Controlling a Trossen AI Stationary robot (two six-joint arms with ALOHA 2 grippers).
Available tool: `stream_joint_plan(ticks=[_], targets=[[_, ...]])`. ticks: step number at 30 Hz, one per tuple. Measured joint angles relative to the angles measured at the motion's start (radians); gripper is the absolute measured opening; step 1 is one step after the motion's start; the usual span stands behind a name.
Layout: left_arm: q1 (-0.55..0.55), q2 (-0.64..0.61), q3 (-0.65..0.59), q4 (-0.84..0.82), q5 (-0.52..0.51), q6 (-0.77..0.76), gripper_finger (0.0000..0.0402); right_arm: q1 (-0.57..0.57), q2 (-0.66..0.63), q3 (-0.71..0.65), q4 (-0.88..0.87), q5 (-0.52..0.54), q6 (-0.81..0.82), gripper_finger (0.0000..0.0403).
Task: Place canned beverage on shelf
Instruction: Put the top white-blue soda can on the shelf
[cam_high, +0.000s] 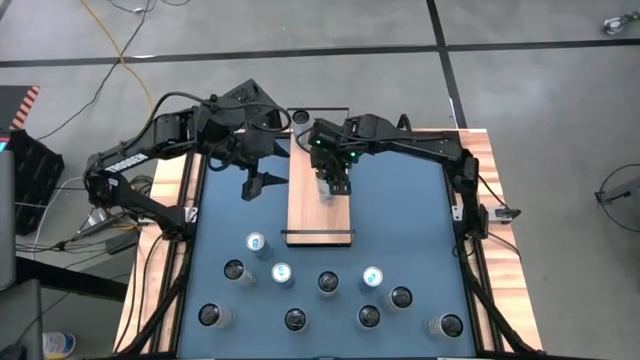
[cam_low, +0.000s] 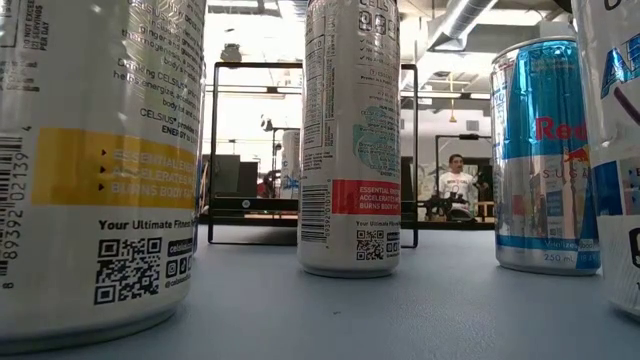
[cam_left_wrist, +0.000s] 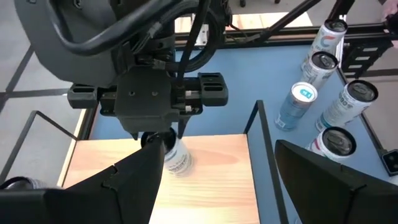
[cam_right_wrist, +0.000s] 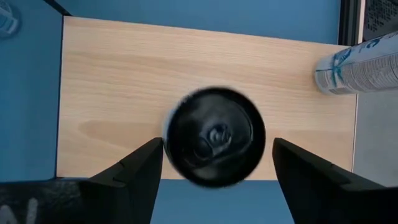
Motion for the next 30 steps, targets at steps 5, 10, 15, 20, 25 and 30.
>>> stream_joint_plan(ticks=[5, 10, 15, 20, 25, 30], targets=[[0.009, 0.003, 0.000, -0.011, -0.055, -0.020, 0.0291, 0.000, -0.016, 0.032, -0.013, 0.004, 0.031, 0.0288], [0.013, 0.012, 0.000, -0.004, -0.121, -0.036, 0.0291, -0.011, -0.106, 0.125, -0.049, 0.005, 0.084, 0.0287], [0.012, 0.042, -0.006, 0.049, -0.120, -0.063, 0.0291, -0.005, -0.199, 0.160, -0.068, 0.008, 0.135, 0.0287], [-0.008, 0.068, -0.116, 0.199, -0.120, -0.074, 0.0291, 0.005, -0.332, 0.167, -0.118, 0.050, 0.211, 0.0287], [-0.009, 0.093, -0.226, 0.372, -0.171, -0.082, 0.0291, 0.035, -0.418, 0.165, -0.168, 0.136, 0.247, 0.0287], [-0.014, 0.152, -0.246, 0.418, -0.252, -0.061, 0.0291, 0.048, -0.490, 0.165, -0.201, 0.170, 0.282, 0.0287]])
